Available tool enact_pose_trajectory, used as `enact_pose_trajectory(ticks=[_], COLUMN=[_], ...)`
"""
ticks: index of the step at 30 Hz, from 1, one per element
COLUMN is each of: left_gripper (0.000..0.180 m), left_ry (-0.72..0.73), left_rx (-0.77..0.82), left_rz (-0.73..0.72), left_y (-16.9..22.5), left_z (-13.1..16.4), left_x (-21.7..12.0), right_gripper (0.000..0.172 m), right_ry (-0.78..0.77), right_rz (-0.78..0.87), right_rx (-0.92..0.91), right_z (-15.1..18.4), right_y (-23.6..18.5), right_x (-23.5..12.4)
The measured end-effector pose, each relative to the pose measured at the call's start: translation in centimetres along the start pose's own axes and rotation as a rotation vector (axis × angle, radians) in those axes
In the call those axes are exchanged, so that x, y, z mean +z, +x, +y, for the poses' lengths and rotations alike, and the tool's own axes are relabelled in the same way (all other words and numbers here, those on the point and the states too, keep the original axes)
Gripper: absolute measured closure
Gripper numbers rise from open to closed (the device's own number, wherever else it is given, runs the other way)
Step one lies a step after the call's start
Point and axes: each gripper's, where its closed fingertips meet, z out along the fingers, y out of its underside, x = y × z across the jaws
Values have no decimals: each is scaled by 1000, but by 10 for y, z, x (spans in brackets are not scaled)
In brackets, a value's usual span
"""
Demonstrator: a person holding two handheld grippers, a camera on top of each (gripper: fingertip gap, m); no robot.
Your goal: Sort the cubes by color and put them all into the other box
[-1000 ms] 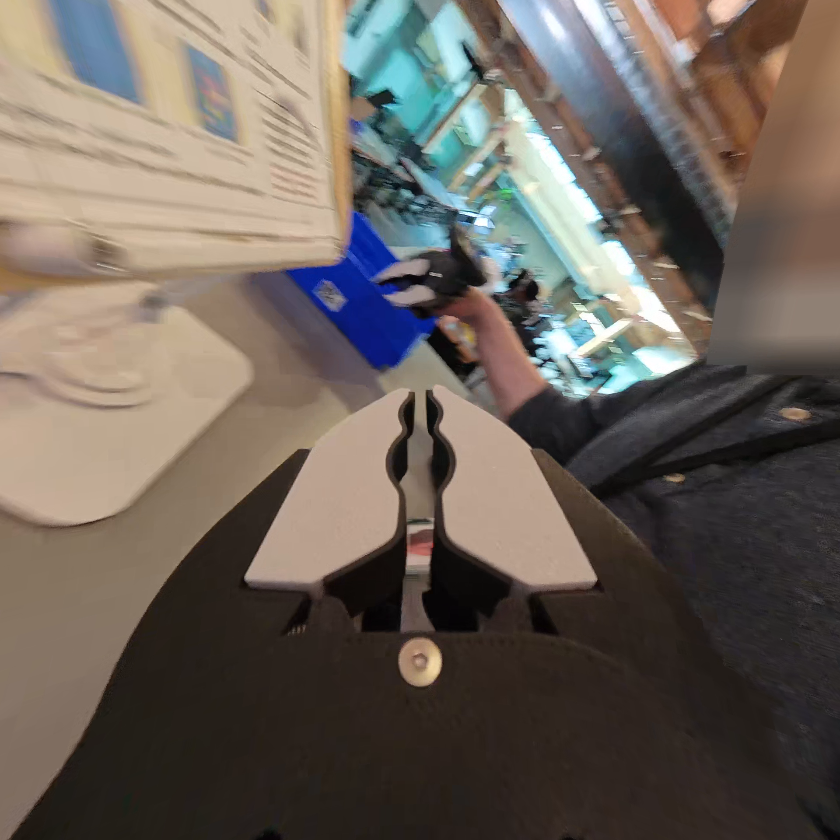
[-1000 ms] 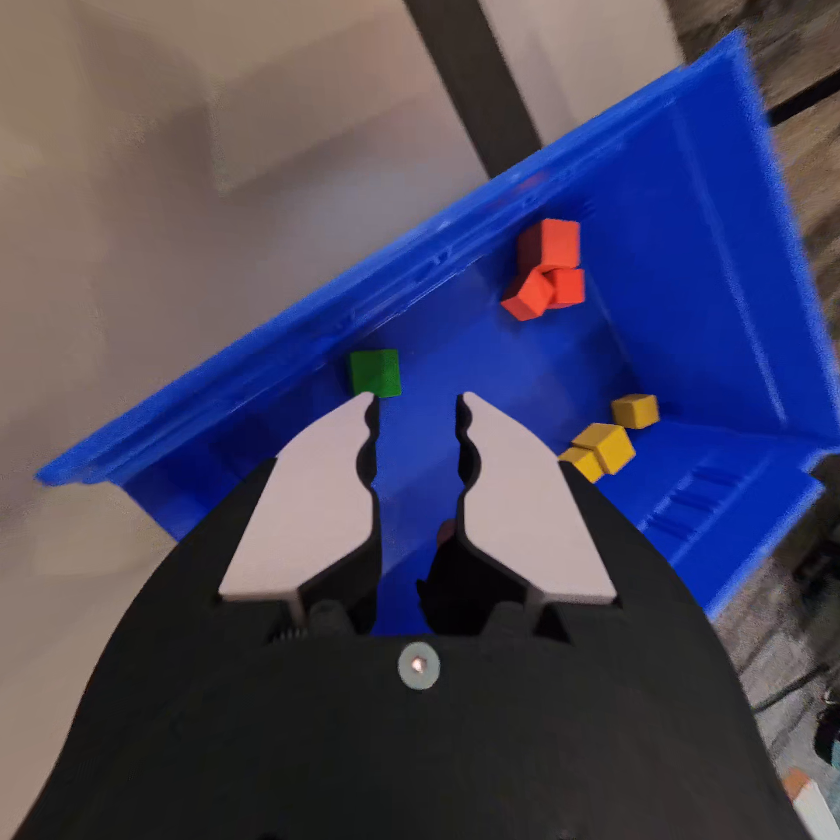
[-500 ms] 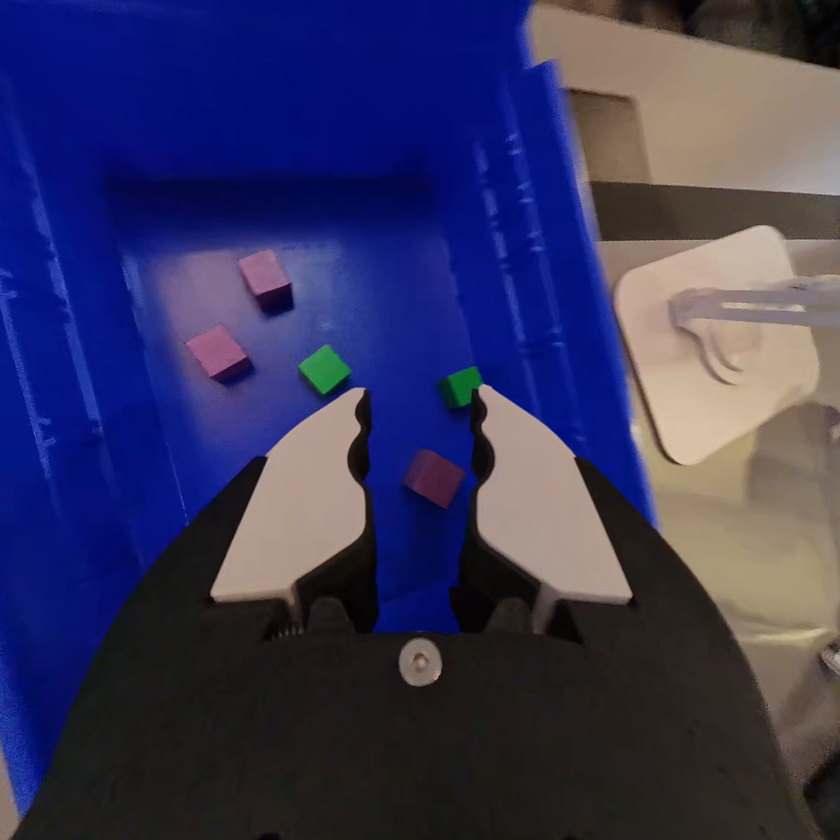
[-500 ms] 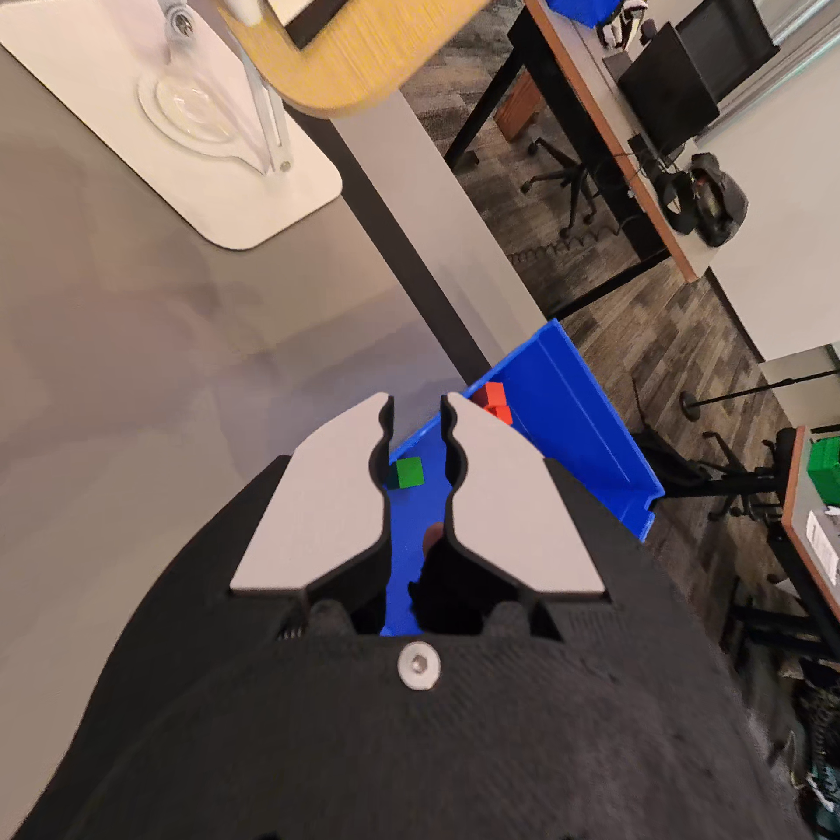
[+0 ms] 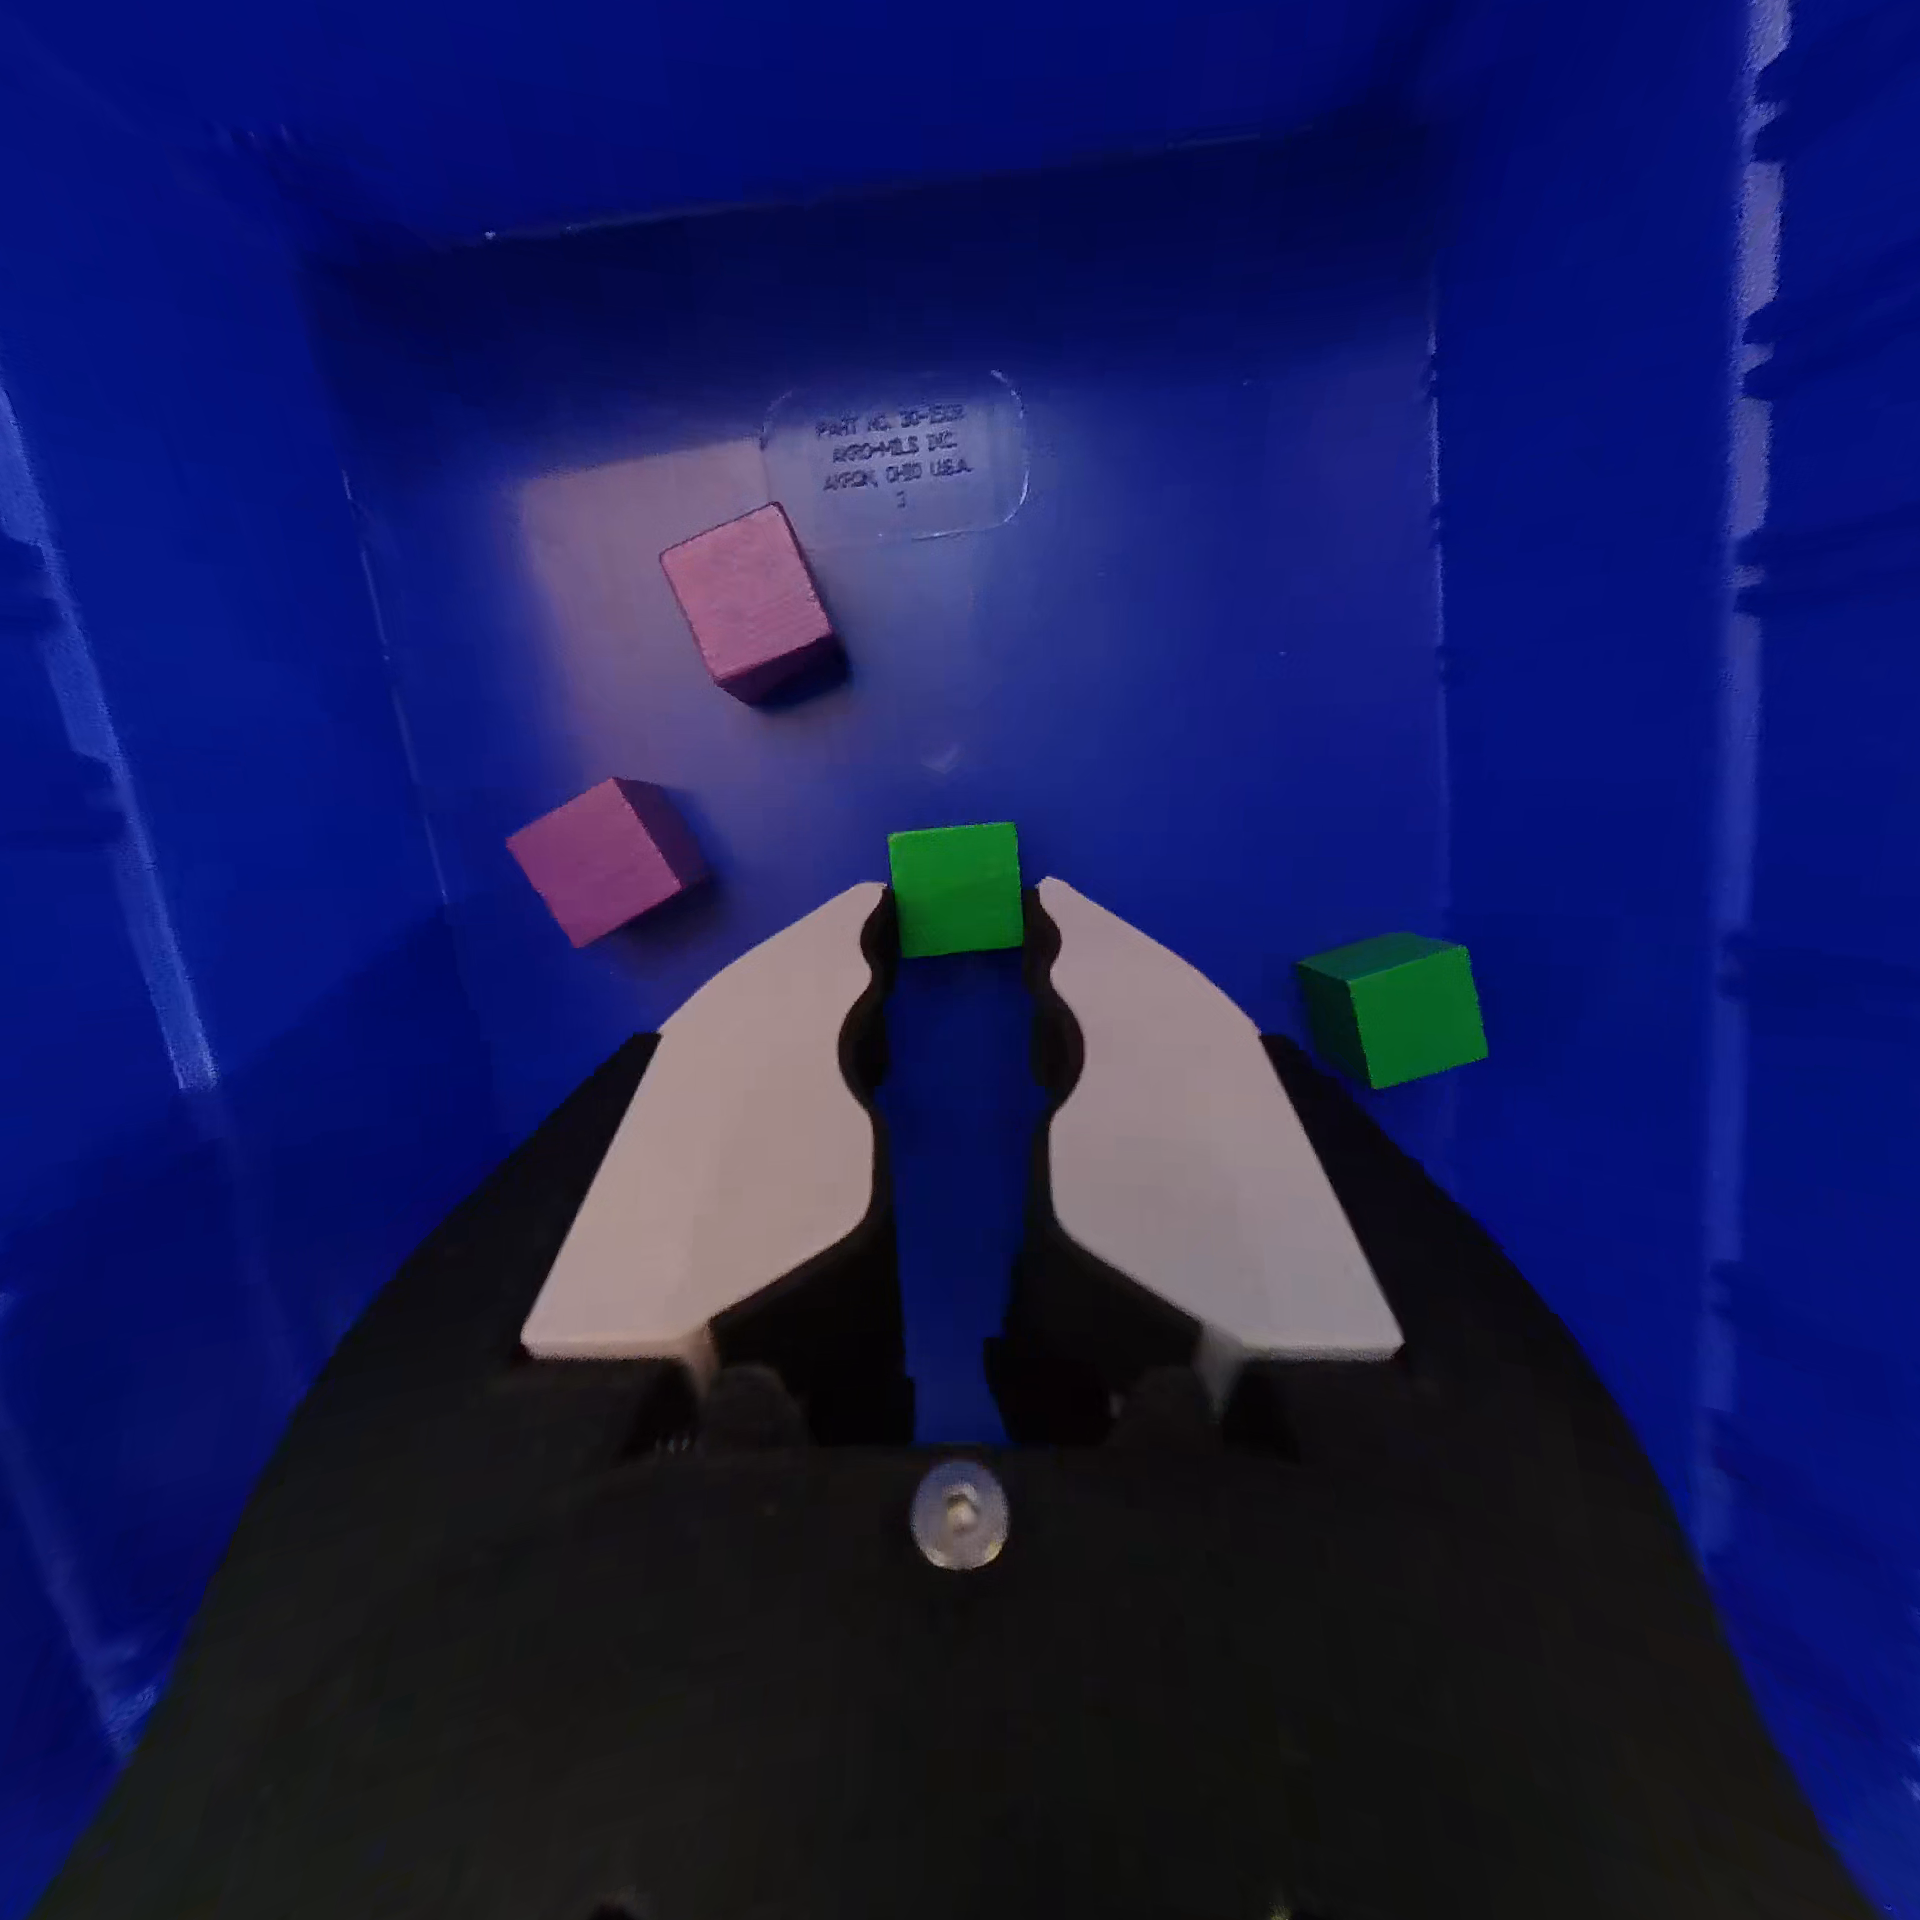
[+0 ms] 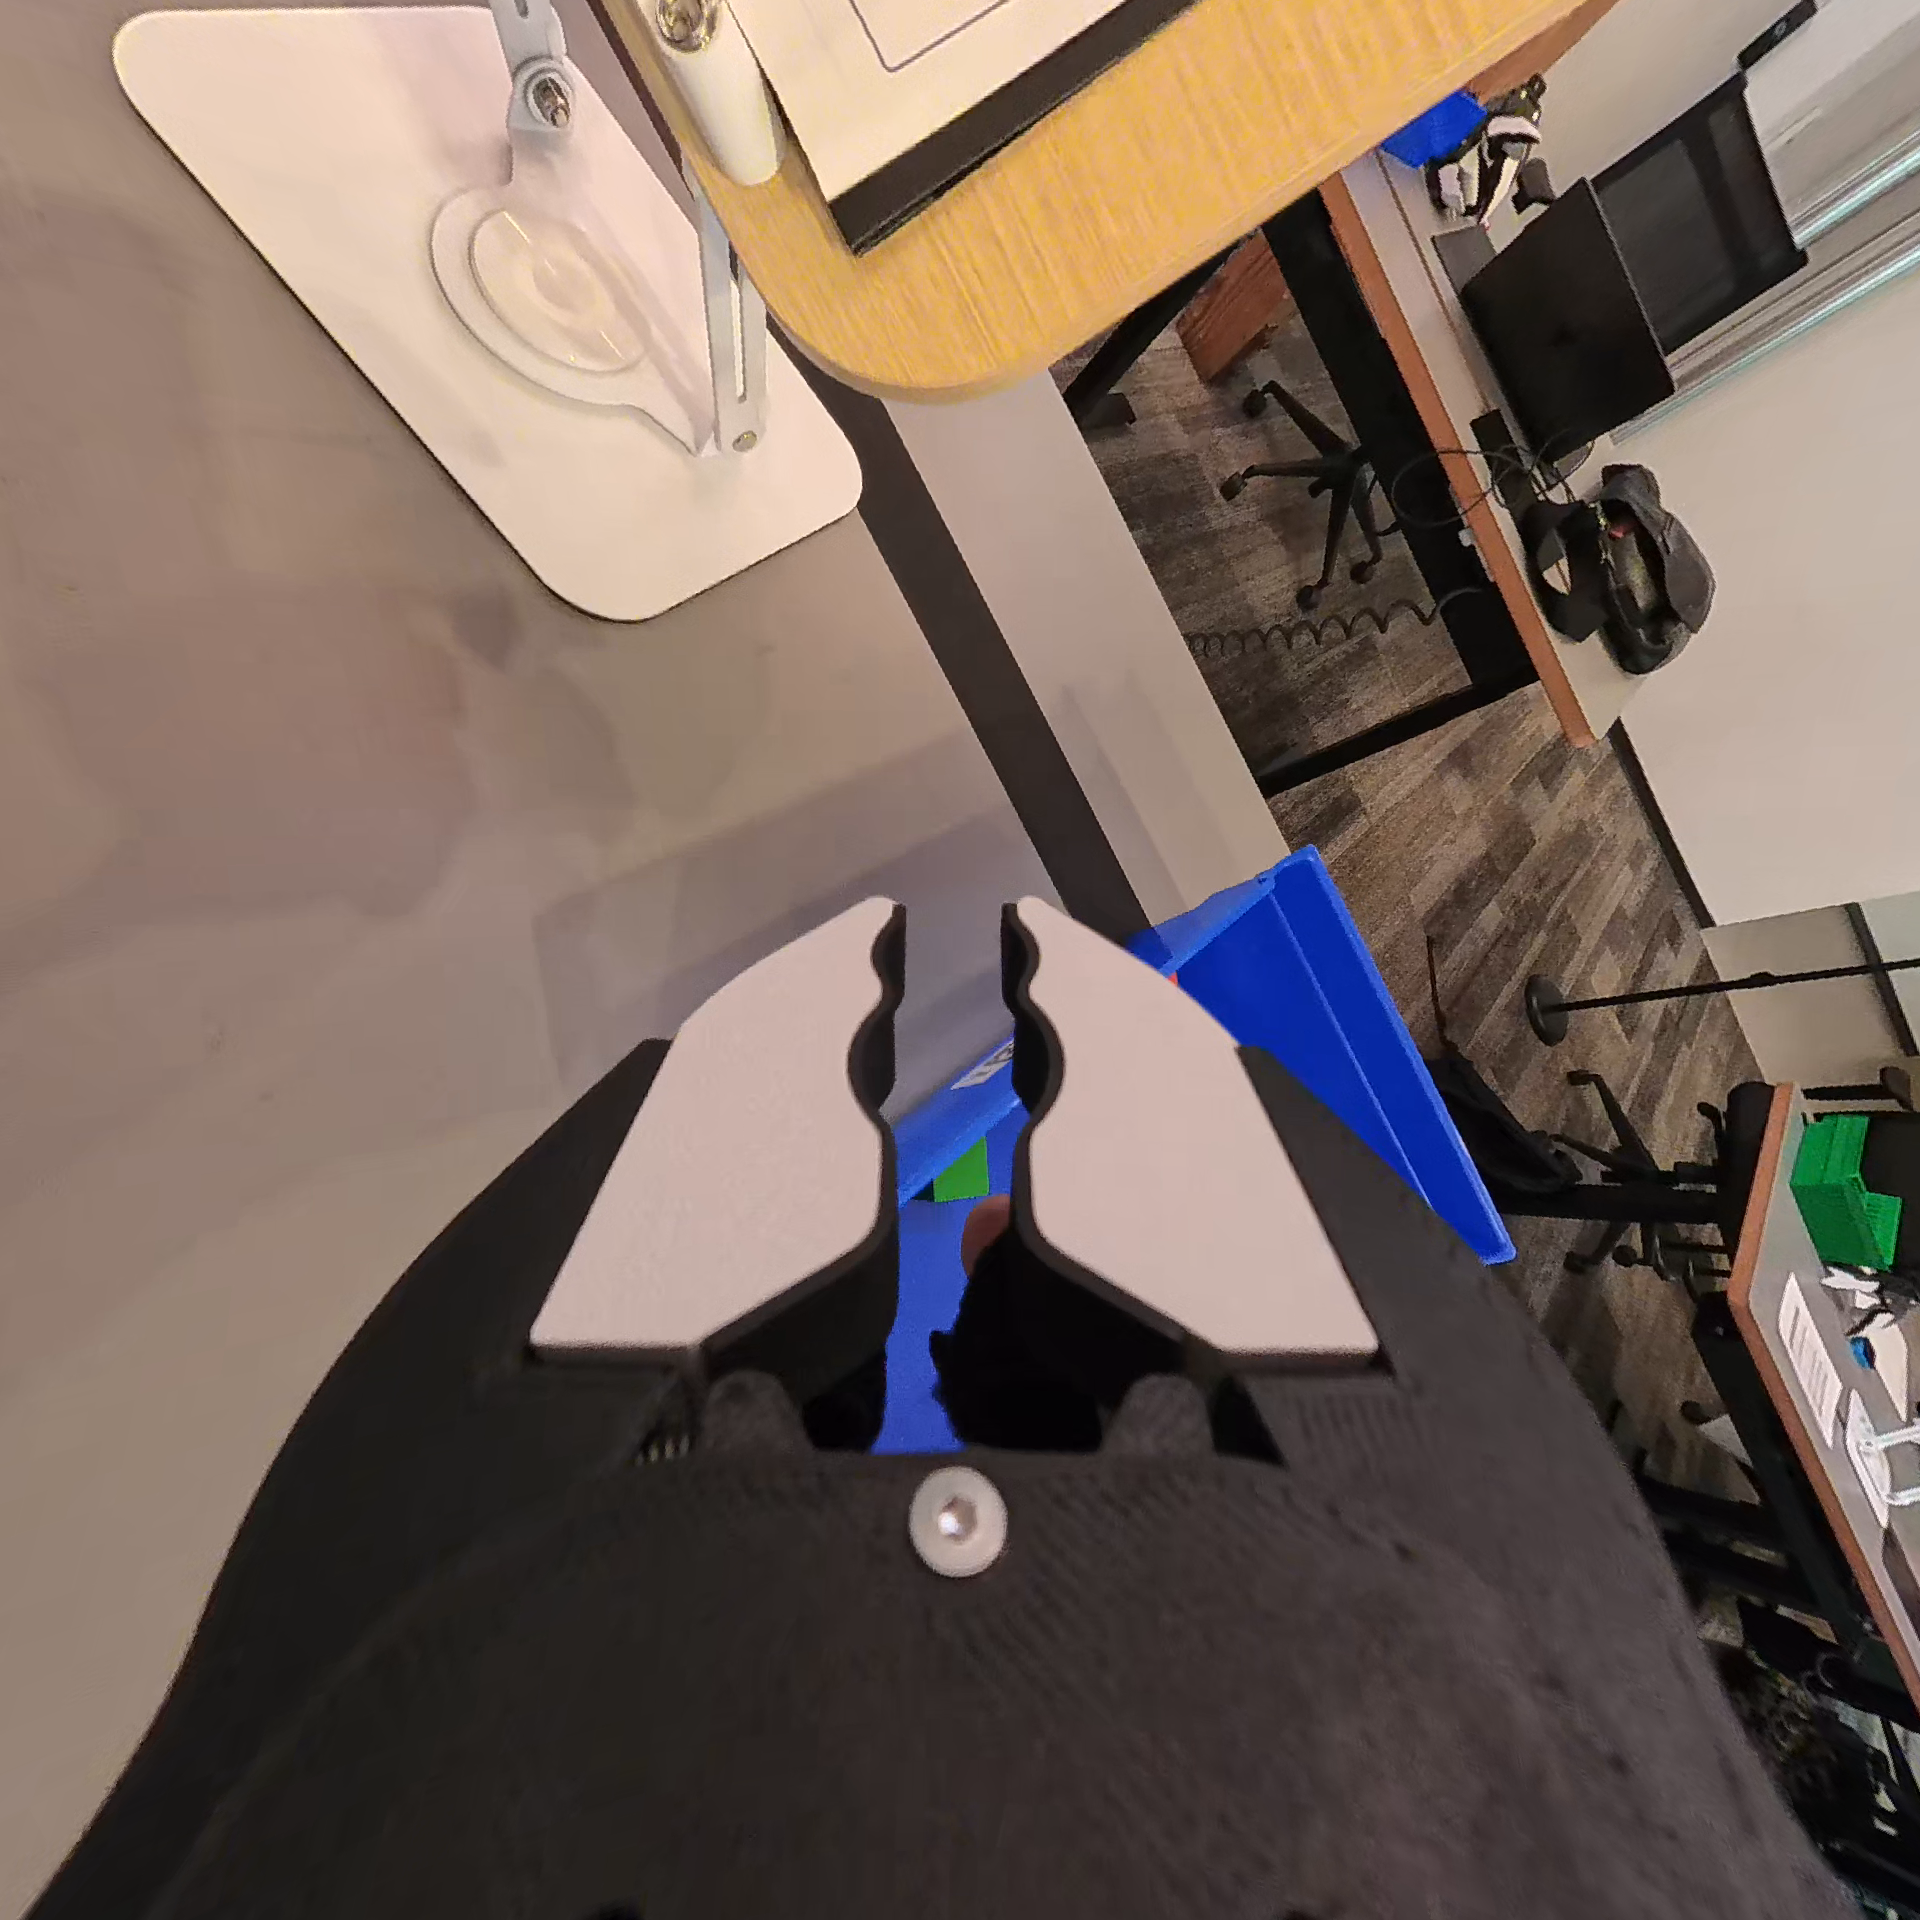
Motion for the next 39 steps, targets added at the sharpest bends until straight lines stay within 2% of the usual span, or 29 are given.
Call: enact_pose_trajectory(ticks=[1, 4, 8, 13, 15, 19, 21, 25, 29, 36, 39], left_gripper=[157, 157, 158, 158, 158, 158, 158, 158, 158, 158, 158], left_ry=[14, 93, 303, 541, 596, 634, 615, 578, 511, 402, 368], left_rx=[-1, -26, -59, 24, 86, 121, 138, 119, 145, 181, 143], left_rz=[6, 66, 222, 556, 679, 1053, 1203, 1418, 1519, 1640, 1686], left_y=[1, 9, 41, 138, 183, 278, 315, 363, 397, 432, 443], left_z=[-1, -8, -21, -21, -14, 8, 20, 37, 51, 65, 66], left_x=[-2, -24, -95, -203, -237, -290, -304, -321, -321, -321, -316], right_gripper=[154, 154, 147, 137, 131, 120, 116, 112, 117, 146, 149], right_ry=[5, 67, 254, 481, 541, 634, 683, 714, 744, 764, 738], right_rz=[-1, -6, -57, -105, -153, -116, -134, -138, -129, -31, 11], right_rx=[-2, -17, -20, -62, -54, -82, -68, -80, -81, -98, -134], right_z=[-2, -18, -72, -150, -177, -220, -237, -251, -255, -241, -229], right_y=[-1, -6, -29, -72, -90, -108, -116, -125, -128, -116, -112], right_x=[0, -4, -11, -14, -11, -5, -7, -11, -22, -35, -36])
